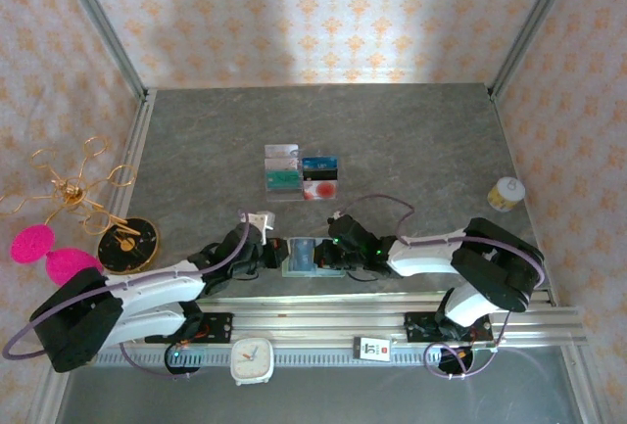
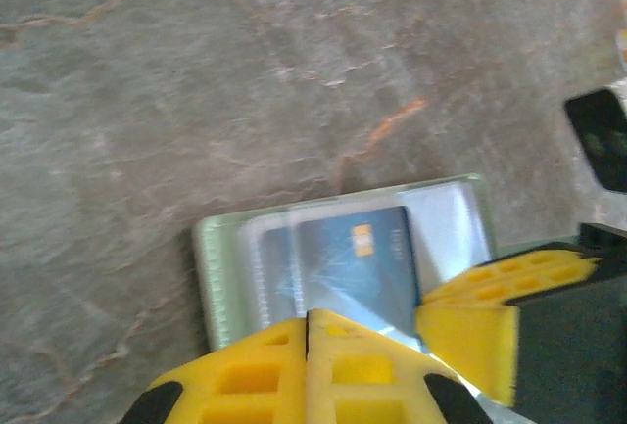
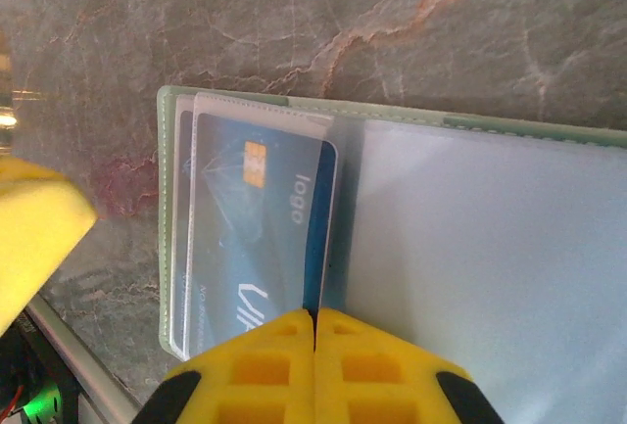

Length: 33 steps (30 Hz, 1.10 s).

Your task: Take the credit cards out of the card holder

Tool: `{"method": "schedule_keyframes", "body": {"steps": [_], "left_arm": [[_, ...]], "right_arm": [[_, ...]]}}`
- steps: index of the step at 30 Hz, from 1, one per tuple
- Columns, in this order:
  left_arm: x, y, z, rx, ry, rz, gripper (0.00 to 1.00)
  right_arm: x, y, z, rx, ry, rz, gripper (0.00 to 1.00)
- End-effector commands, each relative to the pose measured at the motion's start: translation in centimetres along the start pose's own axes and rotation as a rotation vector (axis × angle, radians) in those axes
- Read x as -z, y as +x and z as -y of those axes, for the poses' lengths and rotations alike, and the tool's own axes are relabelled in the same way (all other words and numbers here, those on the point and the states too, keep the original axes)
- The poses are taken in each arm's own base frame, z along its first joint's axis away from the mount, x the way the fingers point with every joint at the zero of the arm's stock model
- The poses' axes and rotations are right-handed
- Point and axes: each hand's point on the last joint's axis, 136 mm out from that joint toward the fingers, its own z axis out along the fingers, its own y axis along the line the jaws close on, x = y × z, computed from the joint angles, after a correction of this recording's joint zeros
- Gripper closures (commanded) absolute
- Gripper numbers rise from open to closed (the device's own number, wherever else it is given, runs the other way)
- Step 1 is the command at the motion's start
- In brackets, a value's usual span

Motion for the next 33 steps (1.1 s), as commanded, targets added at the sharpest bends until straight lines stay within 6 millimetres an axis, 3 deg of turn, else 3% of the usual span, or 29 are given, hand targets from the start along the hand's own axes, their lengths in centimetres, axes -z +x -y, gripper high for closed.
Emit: {"method": "schedule_keyframes", "body": {"steps": [1,8,13,19,26,33], "left_arm": [[-0.5,-0.5,2.3,-0.03,0.043,0.006,1.0],[-2.3,0.9,1.1,-0.022,-0.003,-0.045,1.0],[-2.6,1.8,-0.5,-0.023,-0.064,-0.068,1.0],[-2.4,2.4,-1.2,-0.014,-0.075,-0.078,1.0],[-1.7,1.5,-0.4,-0.023,-0.052,-0.05,1.0],[-1.1,-0.1,2.0,-0.035,0.008,-0.015,1.0]], "right_arm": [[0.0,-0.2,0.6,-0.001,0.034,0.019,1.0],[0.3,-0.2,1.0,-0.003,0.055,0.02,1.0],[0.8,-0.2,2.0,-0.014,0.098,0.034,1.0],[1.2,-0.4,2.5,-0.028,0.131,0.048,0.97],[1.6,-0.8,2.0,-0.024,0.124,0.063,0.79],[2.4,-1.0,0.8,-0.002,0.076,0.067,0.77]]}}
